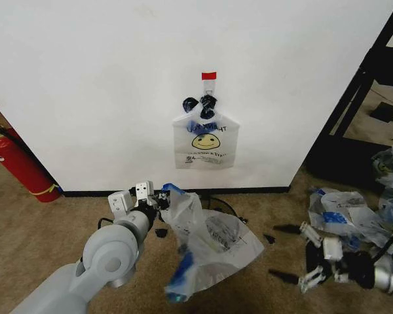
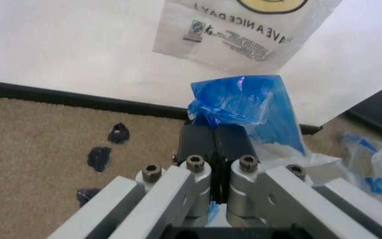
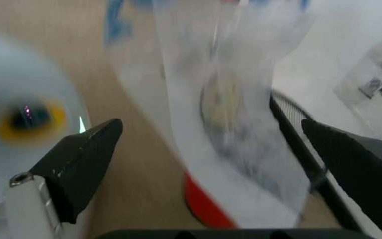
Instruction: Pick up the garbage bag from the wall and place it over the trash bin.
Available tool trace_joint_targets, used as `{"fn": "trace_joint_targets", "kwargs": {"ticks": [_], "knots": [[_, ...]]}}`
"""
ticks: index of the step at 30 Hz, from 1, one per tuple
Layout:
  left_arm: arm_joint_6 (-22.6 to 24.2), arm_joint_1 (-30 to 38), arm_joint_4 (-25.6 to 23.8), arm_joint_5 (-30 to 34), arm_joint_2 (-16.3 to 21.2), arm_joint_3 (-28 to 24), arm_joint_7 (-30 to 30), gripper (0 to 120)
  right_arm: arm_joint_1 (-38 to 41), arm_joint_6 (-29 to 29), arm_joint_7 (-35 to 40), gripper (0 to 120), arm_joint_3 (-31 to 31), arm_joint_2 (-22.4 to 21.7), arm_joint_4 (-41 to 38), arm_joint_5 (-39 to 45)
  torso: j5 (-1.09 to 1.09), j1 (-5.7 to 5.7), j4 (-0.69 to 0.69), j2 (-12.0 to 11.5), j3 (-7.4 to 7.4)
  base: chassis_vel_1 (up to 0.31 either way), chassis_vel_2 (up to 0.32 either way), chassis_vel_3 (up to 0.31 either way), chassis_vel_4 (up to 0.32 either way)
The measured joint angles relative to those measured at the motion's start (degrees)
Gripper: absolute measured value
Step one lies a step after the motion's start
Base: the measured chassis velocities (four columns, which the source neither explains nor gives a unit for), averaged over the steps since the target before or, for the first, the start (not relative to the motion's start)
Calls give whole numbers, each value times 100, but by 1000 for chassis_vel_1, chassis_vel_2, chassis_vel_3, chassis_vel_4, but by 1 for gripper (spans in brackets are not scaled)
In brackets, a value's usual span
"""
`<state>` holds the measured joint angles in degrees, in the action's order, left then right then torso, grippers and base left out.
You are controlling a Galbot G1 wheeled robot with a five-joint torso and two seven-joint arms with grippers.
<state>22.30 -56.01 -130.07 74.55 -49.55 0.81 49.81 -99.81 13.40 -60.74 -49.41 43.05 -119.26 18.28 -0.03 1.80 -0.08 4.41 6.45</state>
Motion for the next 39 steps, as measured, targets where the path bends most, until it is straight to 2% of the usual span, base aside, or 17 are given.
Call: {"fn": "trace_joint_targets", "kwargs": {"ticks": [3,10,15,19,23,27,32,34,39], "knots": [[5,32,2,7,-14,-30,6,0,161,294,228,100,218,68,91,-649,1,0,2,0,0,0,0,0,0],[19,42,19,30,-31,-72,5,0,280,1443,1176,100,589,192,74,-2249,-3,0,0,0,0,0,0,0,0],[23,106,26,37,-39,-183,2,0,393,1835,1533,100,896,460,78,-3009,0,0,2,0,0,0,0,0,0],[24,174,50,43,-49,-318,-3,0,435,2008,1516,99,927,667,152,-3495,-4,0,-4,0,0,0,0,0,0],[26,151,37,43,-65,-350,-4,0,619,2160,1660,100,1168,819,402,-3980,-2,0,1,0,0,0,0,0,0],[27,148,13,43,-67,-351,-3,0,762,2215,1898,93,1396,941,594,-4253,-1,0,0,0,0,0,0,0,0],[31,142,-60,55,-27,-341,2,0,1047,2223,2443,71,1843,1147,873,-4626,-2,0,1,0,0,0,0,0,0],[33,143,-65,66,-20,-341,2,0,1062,2215,2495,68,1894,1190,896,-4649,-2,0,1,0,0,0,0,0,0],[37,149,-70,96,-6,-346,3,0,1088,2180,2538,47,2004,1302,988,-4669,-2,0,0,0,0,0,0,0,0]]}}
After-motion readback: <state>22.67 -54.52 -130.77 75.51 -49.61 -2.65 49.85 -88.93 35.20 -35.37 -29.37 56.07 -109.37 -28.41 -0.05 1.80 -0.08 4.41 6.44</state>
